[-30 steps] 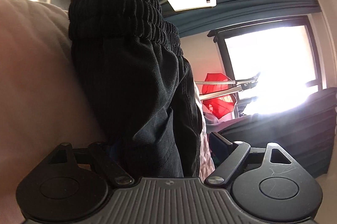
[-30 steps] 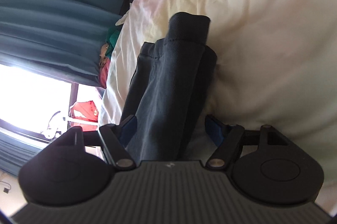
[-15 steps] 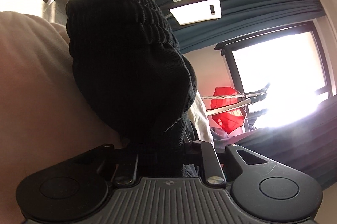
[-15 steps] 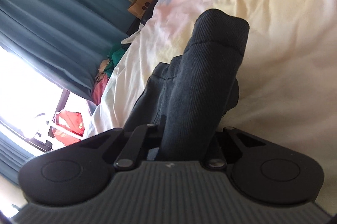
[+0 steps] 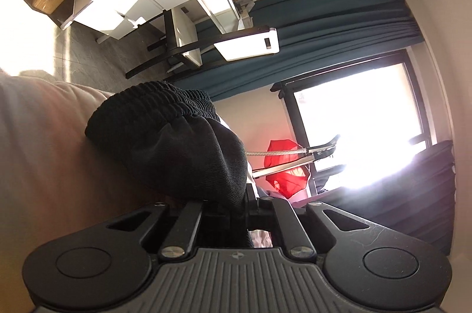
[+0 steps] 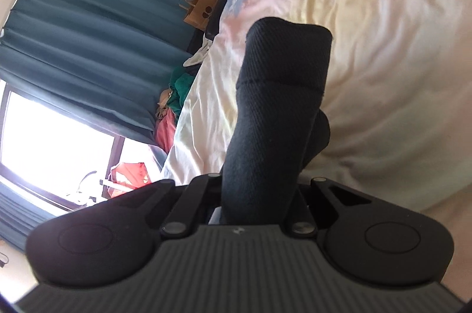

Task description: Fold clothes

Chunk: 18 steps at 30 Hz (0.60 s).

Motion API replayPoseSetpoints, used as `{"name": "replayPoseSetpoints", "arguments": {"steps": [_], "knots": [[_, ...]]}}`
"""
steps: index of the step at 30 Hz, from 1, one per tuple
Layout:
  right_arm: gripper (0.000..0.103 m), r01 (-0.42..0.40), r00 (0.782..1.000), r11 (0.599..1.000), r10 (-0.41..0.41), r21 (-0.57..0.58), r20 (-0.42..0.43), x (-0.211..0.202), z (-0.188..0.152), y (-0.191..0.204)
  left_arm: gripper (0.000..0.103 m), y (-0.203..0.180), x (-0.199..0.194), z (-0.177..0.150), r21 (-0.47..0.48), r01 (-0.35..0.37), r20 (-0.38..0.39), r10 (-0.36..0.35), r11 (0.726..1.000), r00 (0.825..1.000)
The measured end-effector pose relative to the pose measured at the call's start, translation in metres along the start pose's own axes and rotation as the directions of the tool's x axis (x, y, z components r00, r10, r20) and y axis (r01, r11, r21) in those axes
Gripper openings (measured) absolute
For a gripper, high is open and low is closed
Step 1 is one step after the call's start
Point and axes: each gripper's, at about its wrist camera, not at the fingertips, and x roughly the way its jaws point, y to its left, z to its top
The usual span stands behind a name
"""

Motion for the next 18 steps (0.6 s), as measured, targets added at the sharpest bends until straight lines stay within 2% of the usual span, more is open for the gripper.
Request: {"name": "replayPoseSetpoints", "arguments": {"steps": [4, 6, 8, 13, 14, 16, 18], "knots": [[0.011, -0.002, 0.999, 0.999, 0.004, 0.052, -0.037, -0.025, 0.005, -0.010, 0.007, 0.011, -0.047, 0.006, -0.064, 0.000, 0.015, 0.001, 0.998, 1.000], [0.011, -0.003, 0.999, 0.998, 0.005, 0.057, -0.045, -0.036, 0.008, -0.016, 0.007, 0.012, -0.055, 0.010, -0.030, -0.040, 0.016, 0.041, 0.999, 0.999], [0.011, 0.015, 0.998, 0.998, -0.012, 0.059, -0.056, -0.041, 0.010, -0.026, 0.008, 0.017, -0.055, 0.011, -0.046, -0.059, -0.009, 0.059, 0.997, 0.998], [0.011, 0.074, 0.994, 0.995, -0.068, 0.067, -0.090, -0.033, 0.005, -0.049, 0.012, 0.022, -0.059, 0.006, -0.012, -0.148, -0.038, 0.147, 0.989, 0.988], [0.011, 0.085, 0.992, 0.995, -0.080, 0.058, -0.096, -0.031, 0.004, -0.052, 0.013, 0.024, -0.063, 0.005, -0.015, -0.158, -0.043, 0.157, 0.987, 0.987], [0.011, 0.103, 0.989, 0.993, -0.095, 0.065, -0.113, -0.028, 0.002, -0.060, 0.024, 0.027, -0.067, 0.002, -0.019, -0.186, -0.056, 0.185, 0.982, 0.981], [0.011, 0.103, 0.988, 0.991, -0.092, 0.085, -0.126, -0.027, 0.002, -0.067, 0.030, 0.026, -0.073, 0.000, 0.014, -0.230, -0.073, 0.231, 0.973, 0.970]]}}
